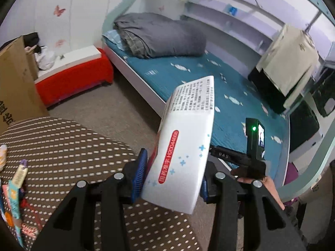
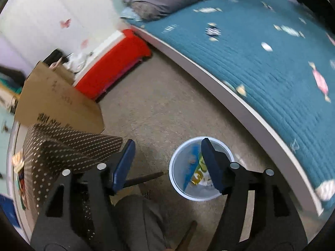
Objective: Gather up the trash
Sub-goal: 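Lower the white envelope into the wastebasket and open the left gripper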
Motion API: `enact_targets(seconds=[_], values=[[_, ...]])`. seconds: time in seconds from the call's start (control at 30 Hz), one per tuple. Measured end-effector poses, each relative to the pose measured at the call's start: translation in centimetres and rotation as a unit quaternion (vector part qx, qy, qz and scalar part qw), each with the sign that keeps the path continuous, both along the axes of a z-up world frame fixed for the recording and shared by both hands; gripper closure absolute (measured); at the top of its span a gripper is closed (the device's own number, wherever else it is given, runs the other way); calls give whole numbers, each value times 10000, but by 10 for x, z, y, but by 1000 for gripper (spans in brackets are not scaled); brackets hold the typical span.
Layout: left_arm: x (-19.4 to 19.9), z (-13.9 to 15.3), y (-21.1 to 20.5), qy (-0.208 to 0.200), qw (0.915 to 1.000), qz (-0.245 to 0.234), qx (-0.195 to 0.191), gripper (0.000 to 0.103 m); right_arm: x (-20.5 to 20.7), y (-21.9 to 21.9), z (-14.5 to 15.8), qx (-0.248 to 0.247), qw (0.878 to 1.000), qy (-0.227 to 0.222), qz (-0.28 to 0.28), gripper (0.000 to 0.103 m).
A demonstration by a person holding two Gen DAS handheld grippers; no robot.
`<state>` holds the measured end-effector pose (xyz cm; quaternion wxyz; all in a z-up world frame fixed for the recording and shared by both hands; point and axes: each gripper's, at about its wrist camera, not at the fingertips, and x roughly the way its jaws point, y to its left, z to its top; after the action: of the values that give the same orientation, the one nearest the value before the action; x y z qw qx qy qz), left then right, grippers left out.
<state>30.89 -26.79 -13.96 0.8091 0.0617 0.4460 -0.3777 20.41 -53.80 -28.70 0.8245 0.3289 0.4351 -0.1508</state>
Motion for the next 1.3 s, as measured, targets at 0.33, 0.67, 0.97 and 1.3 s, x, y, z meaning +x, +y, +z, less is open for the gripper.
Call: enact_targets(seconds=[0.33,0.67,0.97,1.3], values=[[-5,-48,-71,446,9964,-571,438,60,-37,-17,47,-101,9983,-476,-314,22],[-4,-86,-122,723,9887,-950,905,52,-46,-19,81,-266,9952,-865,-371,19],[5,-98,-128,641,9880,-777,1174,13,-54,-11,84,-294,9945,-902,-433,12],[0,-46,-70,52,9974,-161,699,9,-51,10,94,-471,9946,-853,-347,6]])
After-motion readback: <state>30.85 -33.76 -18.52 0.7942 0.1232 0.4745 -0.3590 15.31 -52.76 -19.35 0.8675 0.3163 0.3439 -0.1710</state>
